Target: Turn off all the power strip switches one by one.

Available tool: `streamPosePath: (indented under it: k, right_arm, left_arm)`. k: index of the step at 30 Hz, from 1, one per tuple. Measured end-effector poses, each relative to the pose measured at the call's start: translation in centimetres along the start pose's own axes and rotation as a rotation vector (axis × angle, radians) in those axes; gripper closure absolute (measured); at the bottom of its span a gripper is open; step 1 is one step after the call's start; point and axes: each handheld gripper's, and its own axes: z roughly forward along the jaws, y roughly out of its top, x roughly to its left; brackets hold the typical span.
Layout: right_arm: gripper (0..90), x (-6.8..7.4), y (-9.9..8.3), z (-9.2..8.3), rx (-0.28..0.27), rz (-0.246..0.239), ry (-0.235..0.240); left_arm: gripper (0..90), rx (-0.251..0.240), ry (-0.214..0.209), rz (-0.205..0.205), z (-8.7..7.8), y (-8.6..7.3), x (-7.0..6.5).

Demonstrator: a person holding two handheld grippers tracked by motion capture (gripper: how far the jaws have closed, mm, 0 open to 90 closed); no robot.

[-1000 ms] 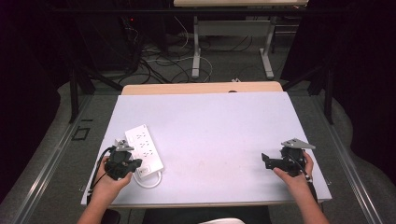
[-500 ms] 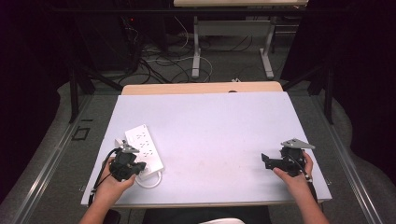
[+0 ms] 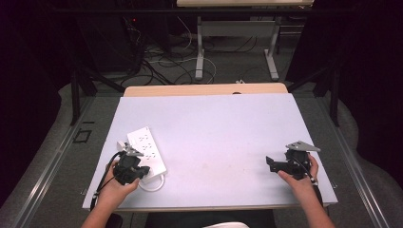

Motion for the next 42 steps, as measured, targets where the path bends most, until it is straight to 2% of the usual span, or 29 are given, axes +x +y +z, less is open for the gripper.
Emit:
streamPosePath:
  k: [11, 20, 23, 24, 27, 32, 33, 38, 42]
  right_arm:
    - [2.4, -0.02, -0.01, 0.09, -0.001, -0.002, 0.006]
    - [2.4, 0.06, -0.03, 0.08, -0.002, 0.000, 0.008]
    - [2.4, 0.05, -0.05, 0.11, -0.002, -0.003, 0.006]
    - [2.4, 0.03, -0.05, 0.11, -0.001, -0.006, 0.005]
    - [2.4, 0.04, -0.05, 0.10, -0.002, -0.003, 0.005]
    - [2.4, 0.04, -0.05, 0.10, -0.002, 0.000, 0.006]
    - [2.4, 0.04, -0.05, 0.10, -0.002, 0.000, 0.006]
    - [2.4, -0.01, -0.06, 0.14, -0.001, -0.002, 0.007]
    - [2.4, -0.02, -0.06, 0.15, 0.000, -0.004, 0.007]
  left_arm:
    - [89.9, 0.000, -0.003, -0.010, 0.19, -0.01, 0.08]
    - [90.0, 0.007, 0.002, -0.004, 0.23, 0.00, -0.05]
    - [90.0, 0.006, -0.007, 0.000, 0.28, 0.04, 0.14]
    - [90.0, 0.012, -0.007, -0.010, 0.28, 0.03, 0.11]
    - [90.0, 0.022, 0.006, -0.003, 0.31, 0.04, -0.05]
    - [90.0, 0.006, -0.005, 0.005, 0.28, -0.01, 0.09]
    - [90.0, 0.011, -0.001, -0.011, 0.25, -0.05, 0.03]
    - [90.0, -0.013, 0.014, -0.007, 0.08, -0.10, 0.10]
    - [90.0, -0.010, 0.015, 0.000, 0.08, -0.09, 0.09]
